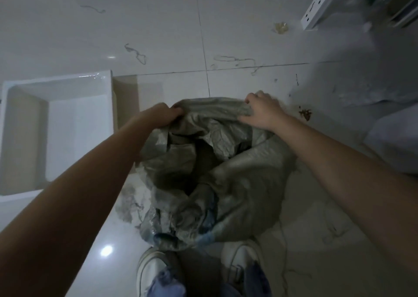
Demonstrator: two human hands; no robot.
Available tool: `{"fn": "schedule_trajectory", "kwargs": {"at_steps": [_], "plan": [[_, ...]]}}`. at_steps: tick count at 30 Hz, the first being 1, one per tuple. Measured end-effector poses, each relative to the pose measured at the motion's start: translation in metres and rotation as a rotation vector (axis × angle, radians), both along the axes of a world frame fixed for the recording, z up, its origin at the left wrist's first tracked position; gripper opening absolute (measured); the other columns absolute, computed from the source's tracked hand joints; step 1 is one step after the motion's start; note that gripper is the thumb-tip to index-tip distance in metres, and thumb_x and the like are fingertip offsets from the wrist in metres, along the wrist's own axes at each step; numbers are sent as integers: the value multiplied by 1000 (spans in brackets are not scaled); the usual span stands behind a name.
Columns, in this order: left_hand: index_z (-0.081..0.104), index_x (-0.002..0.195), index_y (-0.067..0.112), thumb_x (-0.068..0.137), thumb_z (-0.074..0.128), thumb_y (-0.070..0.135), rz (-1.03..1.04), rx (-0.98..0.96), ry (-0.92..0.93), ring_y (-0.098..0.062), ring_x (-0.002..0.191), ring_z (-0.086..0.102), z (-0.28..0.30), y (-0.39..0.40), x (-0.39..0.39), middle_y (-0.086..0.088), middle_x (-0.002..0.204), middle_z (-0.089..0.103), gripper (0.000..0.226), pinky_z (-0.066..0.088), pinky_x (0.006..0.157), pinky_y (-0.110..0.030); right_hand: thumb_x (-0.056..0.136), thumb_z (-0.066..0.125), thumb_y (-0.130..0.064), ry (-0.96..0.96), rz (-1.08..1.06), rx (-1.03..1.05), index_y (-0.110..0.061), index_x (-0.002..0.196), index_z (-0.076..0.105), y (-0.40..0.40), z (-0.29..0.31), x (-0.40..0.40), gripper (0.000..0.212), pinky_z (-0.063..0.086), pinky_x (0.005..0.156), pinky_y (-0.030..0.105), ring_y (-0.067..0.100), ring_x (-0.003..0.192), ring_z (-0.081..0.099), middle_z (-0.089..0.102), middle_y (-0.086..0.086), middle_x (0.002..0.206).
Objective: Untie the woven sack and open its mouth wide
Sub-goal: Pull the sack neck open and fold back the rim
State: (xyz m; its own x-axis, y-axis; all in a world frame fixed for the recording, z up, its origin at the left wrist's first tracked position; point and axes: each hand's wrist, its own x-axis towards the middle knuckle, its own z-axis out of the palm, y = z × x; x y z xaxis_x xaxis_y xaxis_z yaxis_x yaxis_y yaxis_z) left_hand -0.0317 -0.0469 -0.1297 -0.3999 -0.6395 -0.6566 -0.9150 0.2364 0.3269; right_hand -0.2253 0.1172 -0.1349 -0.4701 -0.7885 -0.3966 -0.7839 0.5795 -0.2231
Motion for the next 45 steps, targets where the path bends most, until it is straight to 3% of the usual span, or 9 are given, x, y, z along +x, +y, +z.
{"fn": "schedule_trajectory", "kwargs": {"at_steps": [5, 11, 16, 19, 25, 33, 37, 40, 45], "plan": [[49, 125, 8, 87, 54, 31, -595, -615, 307, -33, 111, 52, 36, 41, 12, -17, 122, 56, 45, 42, 91, -40, 85, 59, -31, -172, 391, -249, -15, 112, 61, 9, 36, 40, 32, 46, 84, 28, 18, 101, 57, 60, 2, 112], [28, 140, 20, 67, 68, 61, -950, 153, 36, -22, 118, 52, 49, 109, 46, -2, 137, 50, 93, 39, 98, -27, 51, 77, -64, -113, 766, 508, -19, 118, 50, 41, 48, 85, 85, 50, 79, 31, 25, 94, 64, 66, 3, 108], [8, 148, 22, 58, 66, 72, -1219, 4, -85, -25, 128, 44, 20, 118, 92, -6, 145, 42, 118, 22, 114, -35, 76, 65, -32, 76, 908, 414, -13, 106, 61, 86, 49, 98, 35, 49, 80, 35, 27, 97, 66, 70, 10, 101], [20, 145, 24, 68, 60, 68, -1349, -191, -109, -26, 112, 57, 2, 119, 114, -9, 124, 60, 98, 27, 110, -37, 51, 78, -26, 258, 932, 201, -22, 58, 66, 113, 33, 92, 14, 49, 60, 25, 18, 53, 65, 65, -1, 52], [68, 102, 30, 58, 75, 44, -1344, -564, 292, -13, 62, 68, -15, 89, 127, 8, 67, 70, 47, 38, 83, -31, 86, 56, -3, 479, 796, -597, -10, 55, 54, 141, 5, 81, 32, 49, 70, 35, 25, 70, 63, 67, 11, 72], [26, 142, 33, 69, 63, 29, -1179, -1028, 266, -25, 77, 42, -22, 94, 131, -10, 97, 40, 82, 48, 61, -33, 91, 49, -8, 536, 875, -545, -13, 65, 57, 142, -23, 67, 28, 39, 94, 38, 30, 105, 68, 73, 17, 103], [43, 136, 31, 46, 83, 43, -1506, -837, -66, -34, 107, 49, -42, 116, 138, -13, 127, 49, 99, 36, 93, -42, 77, 63, -28, 446, 918, -18, -9, 83, 70, 160, -58, 87, 21, 27, 102, 53, 33, 118, 59, 61, 23, 127], [27, 144, 24, 77, 59, 44, -1410, -586, -250, -37, 141, 27, -27, 137, 140, -14, 153, 28, 77, 14, 116, -58, 79, 47, -35, 271, 761, -122, -13, 93, 72, 159, -35, 99, 36, 49, 81, 39, 28, 98, 68, 66, 16, 122], [70, 84, 16, 85, 37, 39, -886, -382, 241, -25, 75, 69, 5, 148, 85, -5, 81, 69, 40, 53, 66, -29, 80, 43, -5, 168, 445, -522, -3, 86, 67, 85, 17, 98, 25, 54, 64, 34, 29, 78, 63, 66, 12, 89]]}}
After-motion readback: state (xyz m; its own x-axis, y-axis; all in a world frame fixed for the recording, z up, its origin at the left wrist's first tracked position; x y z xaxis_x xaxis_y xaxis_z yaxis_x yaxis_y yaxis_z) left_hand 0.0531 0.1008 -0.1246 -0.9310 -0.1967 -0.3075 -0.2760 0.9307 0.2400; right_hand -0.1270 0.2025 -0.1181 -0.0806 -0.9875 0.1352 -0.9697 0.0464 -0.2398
